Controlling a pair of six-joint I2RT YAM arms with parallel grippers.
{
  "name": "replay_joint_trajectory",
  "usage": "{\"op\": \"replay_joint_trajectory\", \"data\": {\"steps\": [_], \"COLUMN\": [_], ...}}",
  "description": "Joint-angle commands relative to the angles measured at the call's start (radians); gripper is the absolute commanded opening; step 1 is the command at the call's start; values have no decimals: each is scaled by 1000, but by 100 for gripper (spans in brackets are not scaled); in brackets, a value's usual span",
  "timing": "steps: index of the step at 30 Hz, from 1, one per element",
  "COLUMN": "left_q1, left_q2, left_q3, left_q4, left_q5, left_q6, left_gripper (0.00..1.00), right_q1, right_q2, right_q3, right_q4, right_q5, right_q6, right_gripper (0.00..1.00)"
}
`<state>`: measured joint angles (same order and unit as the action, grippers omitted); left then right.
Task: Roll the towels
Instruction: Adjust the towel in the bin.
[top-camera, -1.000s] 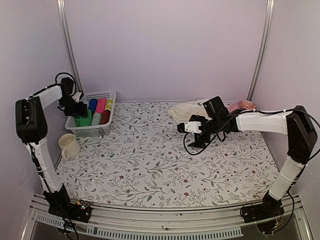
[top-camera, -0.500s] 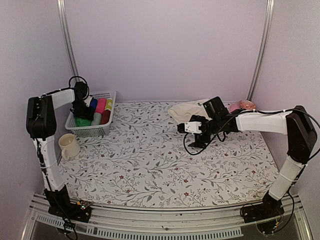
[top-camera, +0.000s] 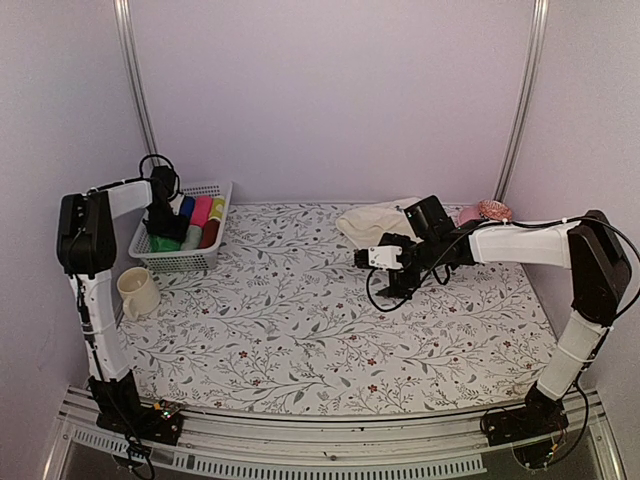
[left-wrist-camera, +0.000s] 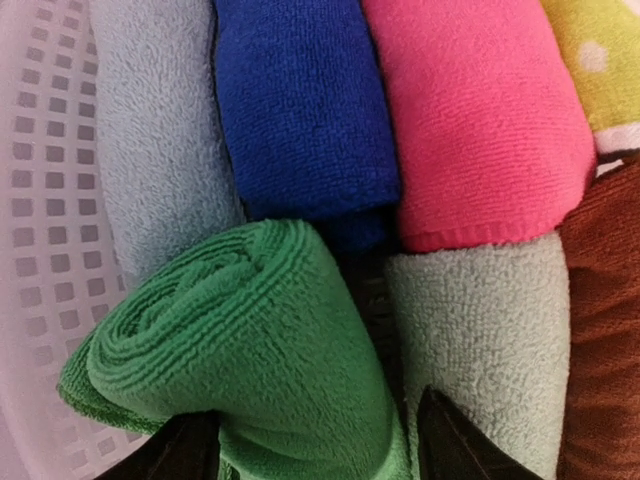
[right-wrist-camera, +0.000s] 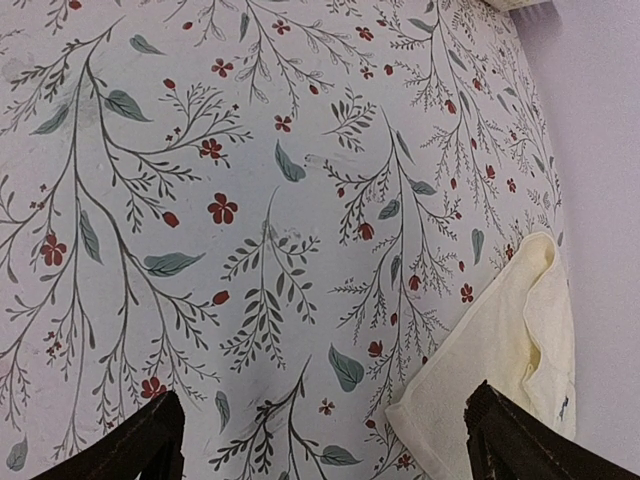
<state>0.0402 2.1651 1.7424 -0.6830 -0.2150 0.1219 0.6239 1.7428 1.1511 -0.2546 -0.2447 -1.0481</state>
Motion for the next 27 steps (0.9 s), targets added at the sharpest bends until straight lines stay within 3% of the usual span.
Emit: {"op": "replay_joint_trajectory", "data": {"steps": [1, 10, 12, 16, 19, 27], "left_q1": [31, 64, 65, 65, 66, 71], "left_q2": [-3, -53, -38, 2, 17, 31], "left_q3": [-42, -128, -122, -111, -115, -125], "left_q4": [77, 166, 164, 143, 138, 125], "left_q5": [31, 80, 81, 104, 118, 168], "left_q6": [-17, -61, -58, -50, -47, -39], "left_gripper": [67, 53, 53, 64, 64, 47], "right_q1": [5, 7, 7, 7, 8, 8], "right_q2": [19, 14, 14, 12, 12, 12], "right_q3": [18, 19, 19, 19, 21, 21], "right_q4": [-9, -12, -12, -12, -14, -15], "right_q5": [-2, -8, -8, -8, -8, -8], "right_q6": [0, 0, 0, 0, 0, 0], "right_gripper": [99, 99, 99, 99, 99, 99]}}
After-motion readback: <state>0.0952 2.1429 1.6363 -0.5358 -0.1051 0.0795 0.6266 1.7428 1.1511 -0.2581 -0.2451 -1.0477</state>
